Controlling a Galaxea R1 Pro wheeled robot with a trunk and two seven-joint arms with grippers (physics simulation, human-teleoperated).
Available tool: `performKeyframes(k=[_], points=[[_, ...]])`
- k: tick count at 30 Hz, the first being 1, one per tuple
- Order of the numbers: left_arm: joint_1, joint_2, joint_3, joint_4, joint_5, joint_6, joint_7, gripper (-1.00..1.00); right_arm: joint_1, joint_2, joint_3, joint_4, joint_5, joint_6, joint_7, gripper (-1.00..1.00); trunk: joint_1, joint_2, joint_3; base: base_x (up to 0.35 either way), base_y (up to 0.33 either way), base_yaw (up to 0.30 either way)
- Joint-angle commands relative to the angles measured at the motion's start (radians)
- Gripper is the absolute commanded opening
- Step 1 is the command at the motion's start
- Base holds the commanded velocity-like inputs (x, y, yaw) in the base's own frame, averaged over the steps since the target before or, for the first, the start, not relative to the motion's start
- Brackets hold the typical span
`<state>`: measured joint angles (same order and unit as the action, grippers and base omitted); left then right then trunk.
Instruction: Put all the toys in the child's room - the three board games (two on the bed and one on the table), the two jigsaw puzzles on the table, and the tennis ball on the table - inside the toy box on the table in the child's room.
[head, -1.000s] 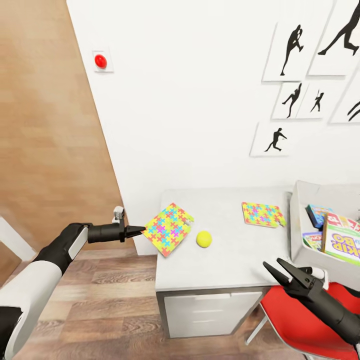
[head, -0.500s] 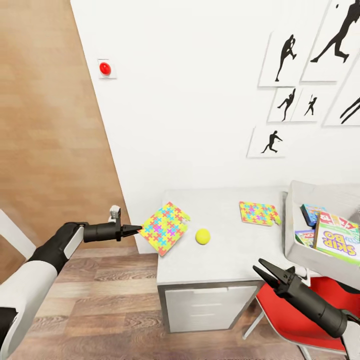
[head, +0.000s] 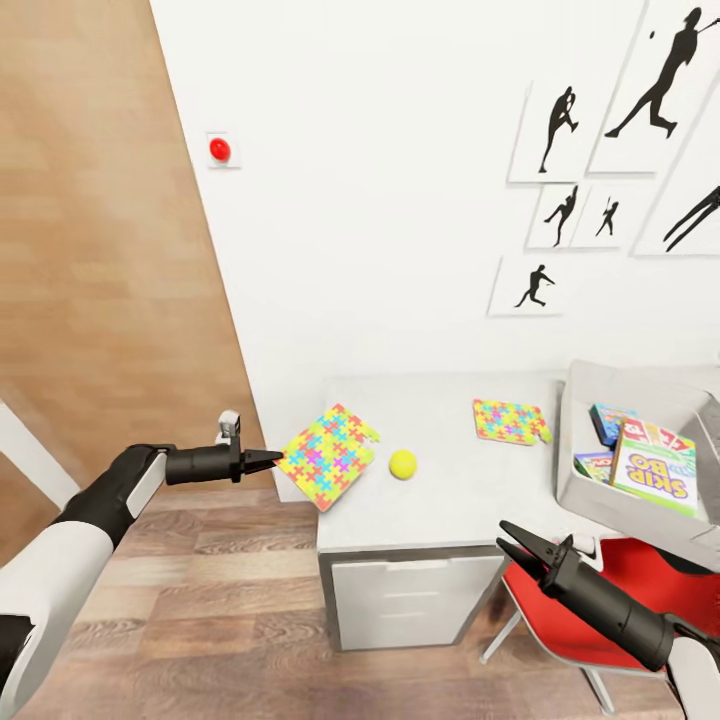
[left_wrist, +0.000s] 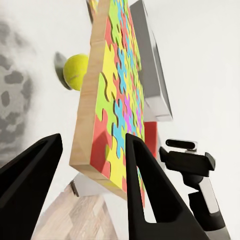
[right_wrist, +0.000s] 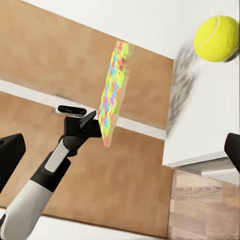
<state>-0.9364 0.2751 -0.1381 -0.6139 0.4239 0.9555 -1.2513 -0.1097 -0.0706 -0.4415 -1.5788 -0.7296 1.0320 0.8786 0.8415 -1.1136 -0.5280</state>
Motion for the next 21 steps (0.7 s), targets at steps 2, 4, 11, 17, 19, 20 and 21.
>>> performKeyframes(k=[2, 4, 11, 17, 19, 20, 21], points=[[-0.001, 0.001, -0.005, 0.000, 0.004, 0.006, -0.002, -1.00, -0.001, 0.000, -0.001, 0.000, 0.004, 0.004, -0.015, 1.00, -0.008, 0.014, 0.005, -0.194, 0.000, 0.000], [-0.001, 0.001, -0.005, 0.000, 0.004, 0.006, -0.002, -1.00, -0.001, 0.000, 0.000, 0.000, 0.004, 0.003, -0.033, 1.00, -0.016, 0.028, 0.012, -0.085, 0.000, 0.000], [-0.001, 0.001, -0.004, 0.000, 0.003, 0.006, -0.002, -1.00, -0.001, 0.000, 0.000, -0.001, 0.005, 0.003, -0.087, 1.00, -0.043, 0.077, 0.034, -0.014, 0.000, 0.000], [-0.001, 0.001, -0.005, -0.001, 0.001, 0.006, -0.001, -1.00, -0.001, 0.000, 0.001, 0.000, 0.004, 0.002, -0.140, 1.00, -0.066, 0.119, 0.052, 0.000, 0.000, 0.000], [-0.001, 0.001, -0.005, -0.001, 0.001, 0.006, -0.001, -1.00, -0.001, 0.000, 0.001, 0.000, 0.003, 0.002, -0.143, 1.00, -0.073, 0.133, 0.059, 0.000, 0.000, 0.000], [-0.001, 0.003, -0.005, -0.001, 0.002, 0.006, -0.001, -1.00, -0.001, 0.001, 0.001, 0.000, 0.003, 0.002, -0.144, 1.00, -0.077, 0.140, 0.062, 0.000, 0.000, 0.000], [-0.001, 0.006, -0.005, -0.001, 0.003, 0.006, -0.001, -1.00, -0.001, 0.001, 0.001, 0.000, 0.004, 0.002, -0.145, 1.00, -0.081, 0.147, 0.065, 0.000, 0.000, 0.000]])
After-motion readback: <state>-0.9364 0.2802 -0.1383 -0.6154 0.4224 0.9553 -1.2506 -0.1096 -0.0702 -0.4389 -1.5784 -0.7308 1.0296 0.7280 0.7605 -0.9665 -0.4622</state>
